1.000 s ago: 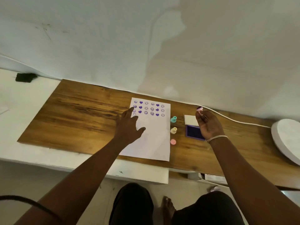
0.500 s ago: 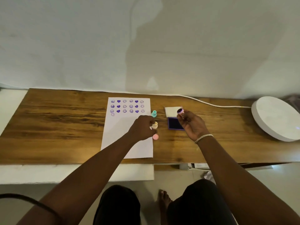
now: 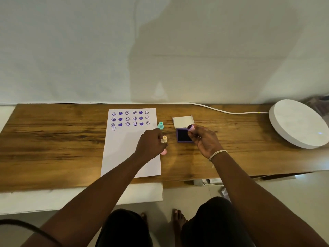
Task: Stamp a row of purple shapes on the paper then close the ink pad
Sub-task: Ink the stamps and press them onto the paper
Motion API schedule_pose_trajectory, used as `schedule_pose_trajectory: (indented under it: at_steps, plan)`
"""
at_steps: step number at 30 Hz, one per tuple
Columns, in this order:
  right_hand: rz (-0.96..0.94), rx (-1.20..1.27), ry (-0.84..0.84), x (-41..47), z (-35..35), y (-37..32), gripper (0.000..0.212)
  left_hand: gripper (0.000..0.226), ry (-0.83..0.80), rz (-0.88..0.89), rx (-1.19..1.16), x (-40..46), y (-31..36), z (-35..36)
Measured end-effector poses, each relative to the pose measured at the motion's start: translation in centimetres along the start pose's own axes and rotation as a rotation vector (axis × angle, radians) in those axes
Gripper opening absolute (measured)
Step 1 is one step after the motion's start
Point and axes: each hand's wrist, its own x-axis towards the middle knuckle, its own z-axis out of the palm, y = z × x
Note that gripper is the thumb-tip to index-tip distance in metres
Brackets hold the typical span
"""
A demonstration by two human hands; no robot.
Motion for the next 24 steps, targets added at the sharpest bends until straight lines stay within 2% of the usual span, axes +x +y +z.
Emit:
schedule_pose_trajectory:
  at_steps: [3,7,12,15,19,24]
  plan:
    - [-0.017,-0.164,0.008,0.3,0.4,0.0,0.030,0.022,-0.010,0.019,-0.001,-0.2,-0.3,-0.3]
    - [-0.128,-0.576,-0.002,0.6,2.1,0.5,0.030,0.026,-0.016,-0.010,0.036,-0.5,-0.7,-0.8]
    - [-0.232,-0.871,-0.072,0.0,2.8,1.2,0.030,0.037,-0.126,-0.044,0.082,-1.3,-0.9,0.4]
    - [-0.274,-0.867,-0.087,-0.5,2.2,2.2,0.032,0.040,-0.150,-0.048,0.125,-1.5,-1.0,1.5]
    - [-0.286,-0.768,-0.052,-1.0,1.2,2.3,0.032,0.031,-0.134,-0.031,0.144,-1.5,-0.8,2.2]
    - [-0.254,-0.682,-0.084,-1.0,0.7,1.6,0.035,0.030,-0.071,0.018,-0.014,-0.9,-0.2,1.5]
